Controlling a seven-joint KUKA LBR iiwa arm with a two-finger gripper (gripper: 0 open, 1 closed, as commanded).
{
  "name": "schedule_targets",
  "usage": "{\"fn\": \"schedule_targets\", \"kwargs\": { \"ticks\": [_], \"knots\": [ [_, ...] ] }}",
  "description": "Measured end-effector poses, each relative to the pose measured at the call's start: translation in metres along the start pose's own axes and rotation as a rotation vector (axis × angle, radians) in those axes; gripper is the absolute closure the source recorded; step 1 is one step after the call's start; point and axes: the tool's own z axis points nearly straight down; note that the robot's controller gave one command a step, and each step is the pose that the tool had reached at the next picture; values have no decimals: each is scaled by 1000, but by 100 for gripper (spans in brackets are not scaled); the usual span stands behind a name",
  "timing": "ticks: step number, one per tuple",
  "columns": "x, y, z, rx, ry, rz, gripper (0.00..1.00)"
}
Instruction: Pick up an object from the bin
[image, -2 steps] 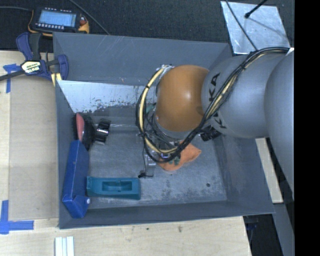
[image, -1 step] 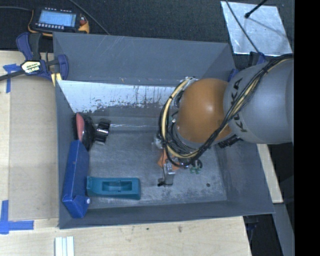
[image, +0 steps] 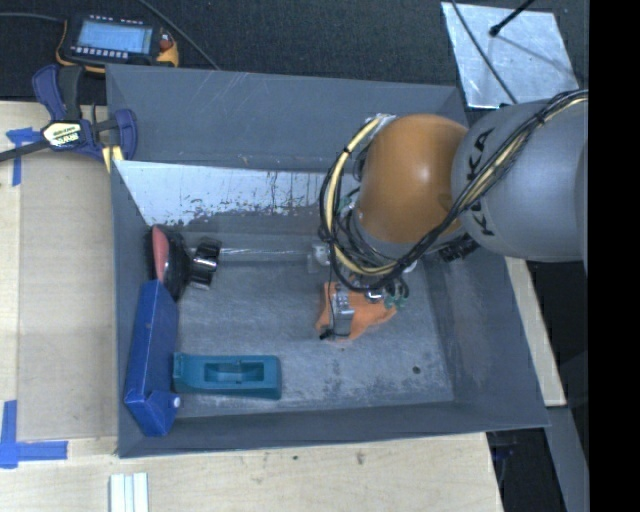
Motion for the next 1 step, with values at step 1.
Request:
{"fn": "schedule_targets", "kwargs": {
  "ticks": [1],
  "knots": [
    [10,-42,17,-2,-9,-20,0]
  ]
}}
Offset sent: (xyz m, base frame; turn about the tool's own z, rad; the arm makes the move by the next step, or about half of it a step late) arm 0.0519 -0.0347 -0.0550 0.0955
